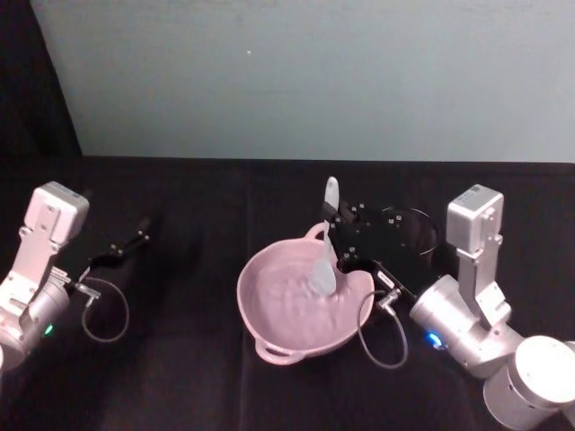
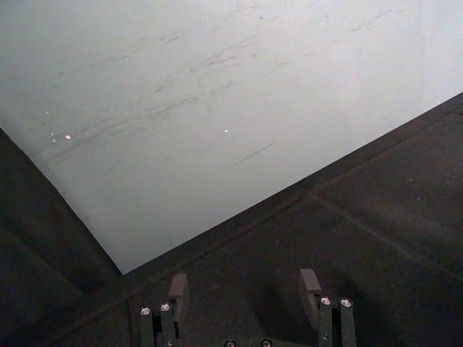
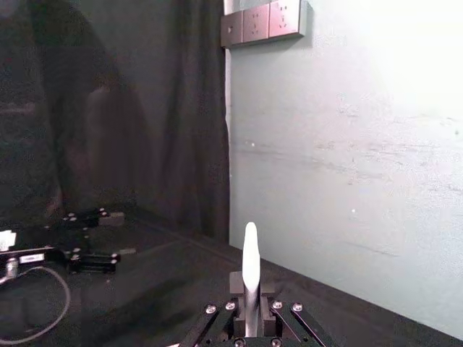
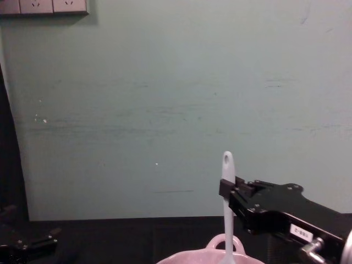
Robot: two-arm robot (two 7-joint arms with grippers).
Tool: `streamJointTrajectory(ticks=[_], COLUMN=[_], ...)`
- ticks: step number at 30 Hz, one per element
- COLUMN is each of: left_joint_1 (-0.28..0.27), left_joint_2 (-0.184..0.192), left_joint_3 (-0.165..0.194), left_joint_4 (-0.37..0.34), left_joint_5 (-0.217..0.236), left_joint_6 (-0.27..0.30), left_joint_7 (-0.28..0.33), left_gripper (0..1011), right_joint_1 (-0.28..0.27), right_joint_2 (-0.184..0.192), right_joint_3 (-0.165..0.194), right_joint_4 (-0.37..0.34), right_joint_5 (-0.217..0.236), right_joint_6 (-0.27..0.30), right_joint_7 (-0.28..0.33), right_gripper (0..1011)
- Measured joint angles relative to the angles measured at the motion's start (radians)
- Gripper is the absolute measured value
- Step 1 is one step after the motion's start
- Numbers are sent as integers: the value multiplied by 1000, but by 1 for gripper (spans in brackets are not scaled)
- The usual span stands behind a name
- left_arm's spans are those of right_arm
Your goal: Use the one hand to pick up the spoon and stir the clear water in the bowl.
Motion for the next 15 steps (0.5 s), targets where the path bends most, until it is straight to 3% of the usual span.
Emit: streamJointTrajectory(ticks=[8,15], left_joint_1=[0,0], left_joint_2=[0,0], left_joint_3=[0,0], left_joint_4=[0,0], left_joint_5=[0,0], left_joint_6=[0,0], left_joint_7=[0,0], left_gripper=[1005,1005], right_joint_1=[-68,-83], right_joint_2=[14,13], right_joint_3=[9,21], right_joint_4=[-77,-111], right_joint_5=[23,51], right_joint_6=[5,-8], right_joint_7=[17,27], right_gripper=[120,121])
